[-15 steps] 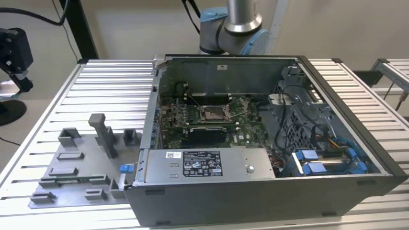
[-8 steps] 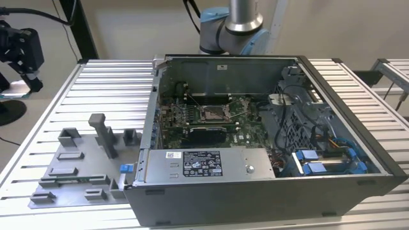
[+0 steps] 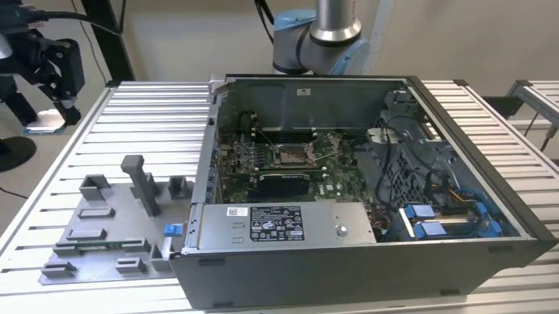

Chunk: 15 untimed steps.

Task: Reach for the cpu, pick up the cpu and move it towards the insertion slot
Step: 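Pick up the cpu and move it towards the insertion slot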

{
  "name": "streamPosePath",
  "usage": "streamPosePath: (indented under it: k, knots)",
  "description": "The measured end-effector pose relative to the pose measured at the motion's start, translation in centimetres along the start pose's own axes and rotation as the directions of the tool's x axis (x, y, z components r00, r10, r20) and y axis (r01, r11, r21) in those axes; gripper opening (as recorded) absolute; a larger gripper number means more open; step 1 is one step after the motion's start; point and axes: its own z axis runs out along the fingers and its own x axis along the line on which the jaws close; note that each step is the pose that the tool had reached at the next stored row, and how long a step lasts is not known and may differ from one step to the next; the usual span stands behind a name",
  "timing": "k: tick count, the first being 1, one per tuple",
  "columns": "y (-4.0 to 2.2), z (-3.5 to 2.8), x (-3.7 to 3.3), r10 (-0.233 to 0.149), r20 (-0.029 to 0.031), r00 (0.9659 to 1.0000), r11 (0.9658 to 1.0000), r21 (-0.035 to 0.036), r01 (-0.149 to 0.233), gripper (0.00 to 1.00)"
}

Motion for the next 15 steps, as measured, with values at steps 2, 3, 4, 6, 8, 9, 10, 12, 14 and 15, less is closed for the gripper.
streamPosePath:
  k: [2, 3, 4, 6, 8, 9, 10, 12, 14, 15]
  knots:
    - [0.00, 0.02, -0.80, 0.000, 0.0000, 1.0000, 1.0000, -0.0001, 0.000, 0.00]
    - [0.00, 0.02, -1.12, 0.000, 0.0000, 1.0000, 1.0000, 0.0000, 0.000, 0.00]
    - [0.00, 0.02, -1.52, 0.000, -0.0001, 1.0000, 1.0000, 0.0000, 0.000, 0.00]
    - [0.00, 0.04, -2.27, 0.000, 0.0000, 1.0000, 1.0000, 0.0000, 0.000, 0.00]
    - [0.00, 0.05, -3.03, 0.000, -0.0001, 1.0000, 1.0000, 0.0000, 0.000, 0.00]
    - [0.00, 0.05, -3.40, 0.000, -0.0001, 1.0000, 1.0000, 0.0000, 0.000, 0.00]
    - [0.00, 0.06, -3.78, 0.000, -0.0001, 1.0000, 1.0000, 0.0000, 0.000, 0.00]
    - [0.00, 0.08, -4.56, 0.000, -0.0001, 1.0000, 1.0000, 0.0000, 0.000, 0.00]
    - [0.00, 0.09, -5.31, 0.000, -0.0001, 1.0000, 1.0000, 0.0000, 0.000, 0.00]
    - [0.00, 0.09, -5.71, 0.000, -0.0001, 1.0000, 1.0000, 0.0000, 0.000, 0.00]
